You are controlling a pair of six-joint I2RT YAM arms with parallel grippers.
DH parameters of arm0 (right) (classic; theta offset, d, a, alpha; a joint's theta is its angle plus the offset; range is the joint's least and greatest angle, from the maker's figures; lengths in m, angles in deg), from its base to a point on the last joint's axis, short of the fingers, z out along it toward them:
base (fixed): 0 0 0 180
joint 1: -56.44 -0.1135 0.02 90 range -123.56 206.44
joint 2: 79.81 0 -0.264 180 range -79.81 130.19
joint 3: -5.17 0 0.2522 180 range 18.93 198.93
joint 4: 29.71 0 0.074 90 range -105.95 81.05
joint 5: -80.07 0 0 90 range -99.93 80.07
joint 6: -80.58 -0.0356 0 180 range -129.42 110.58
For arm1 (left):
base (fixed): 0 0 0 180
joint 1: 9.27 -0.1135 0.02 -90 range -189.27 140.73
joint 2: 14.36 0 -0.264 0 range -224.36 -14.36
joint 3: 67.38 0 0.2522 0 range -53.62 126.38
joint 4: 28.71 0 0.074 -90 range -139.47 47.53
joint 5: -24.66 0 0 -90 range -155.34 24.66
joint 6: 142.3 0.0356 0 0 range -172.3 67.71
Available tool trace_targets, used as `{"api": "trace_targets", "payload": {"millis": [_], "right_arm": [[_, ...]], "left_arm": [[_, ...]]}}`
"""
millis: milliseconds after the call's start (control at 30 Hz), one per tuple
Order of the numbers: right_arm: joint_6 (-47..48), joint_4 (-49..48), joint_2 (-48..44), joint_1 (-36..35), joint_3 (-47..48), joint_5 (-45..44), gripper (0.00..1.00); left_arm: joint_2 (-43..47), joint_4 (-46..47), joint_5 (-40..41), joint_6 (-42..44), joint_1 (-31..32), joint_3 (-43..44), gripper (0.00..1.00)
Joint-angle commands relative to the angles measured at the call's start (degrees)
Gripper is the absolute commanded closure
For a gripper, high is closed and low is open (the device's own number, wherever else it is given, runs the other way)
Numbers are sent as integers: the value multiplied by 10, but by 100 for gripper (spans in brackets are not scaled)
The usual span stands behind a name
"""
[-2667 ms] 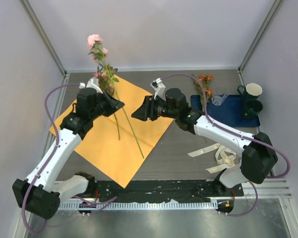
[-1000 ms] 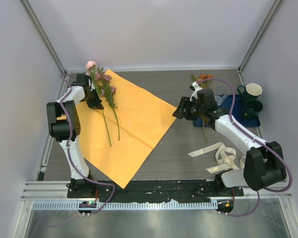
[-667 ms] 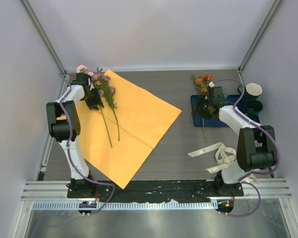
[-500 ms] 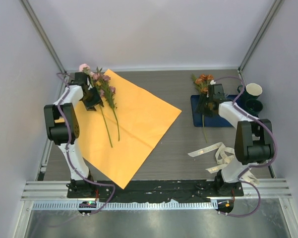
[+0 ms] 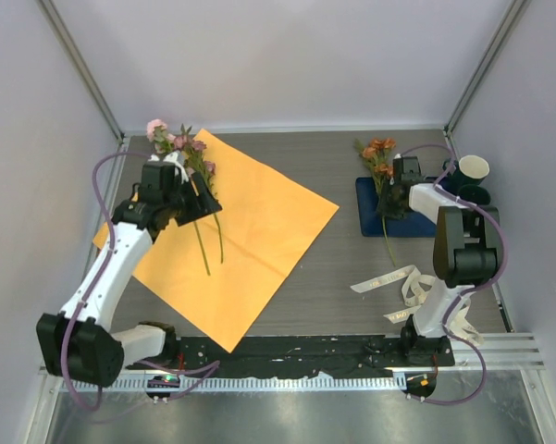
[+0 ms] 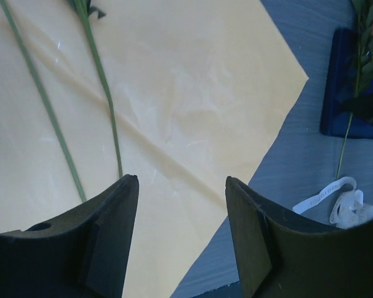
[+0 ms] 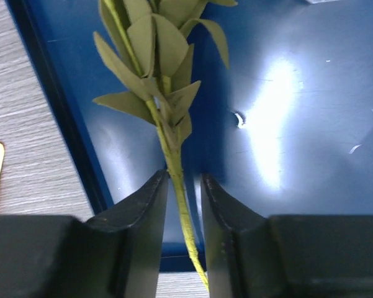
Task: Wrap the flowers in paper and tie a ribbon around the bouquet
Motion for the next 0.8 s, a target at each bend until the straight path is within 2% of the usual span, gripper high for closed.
{"api": "trace_targets", "payload": {"millis": [0, 67, 100, 233, 267, 400, 467, 533, 567, 633, 667, 733, 767], "right_arm": [[9, -30, -1, -2, 13, 53, 75], [5, -27, -4, -2, 20, 43, 88], [2, -21, -17, -4, 25, 30, 100], [-16, -10, -84, -40, 44, -22, 100], [-24, -6, -96, -67, 59, -26, 100], [-98, -36, -119, -161, 91, 10, 100], [-161, -102, -102, -205, 98, 74, 100], [-225, -149, -62, -268, 105, 108, 100], [-243, -193, -46, -285, 121, 122, 100], [-286, -238, -6, -335, 145, 149, 100], [-294, -260, 34, -348, 176, 146, 100], [-300, -258, 70, -383, 234, 128, 100], [-307, -264, 106, -392, 248, 127, 100]], "left_arm": [[73, 7, -9, -51, -10, -96, 38], [115, 16, -20, -69, -9, -128, 40], [126, 23, -27, -74, -8, -159, 40], [140, 1, 0, -65, -7, -184, 43], [138, 1, -3, -66, -7, -189, 47], [135, 9, 2, -93, 0, -230, 57], [147, -1, 44, -123, 1, -241, 59], [180, -7, 80, -146, 1, -251, 58], [189, -9, 117, -160, 0, -248, 52], [191, -19, 143, -161, -5, -234, 43], [182, -25, 140, -159, -20, -207, 39], [129, -31, 102, -141, -47, -175, 37], [111, -28, 32, -137, -80, -150, 36]]}}
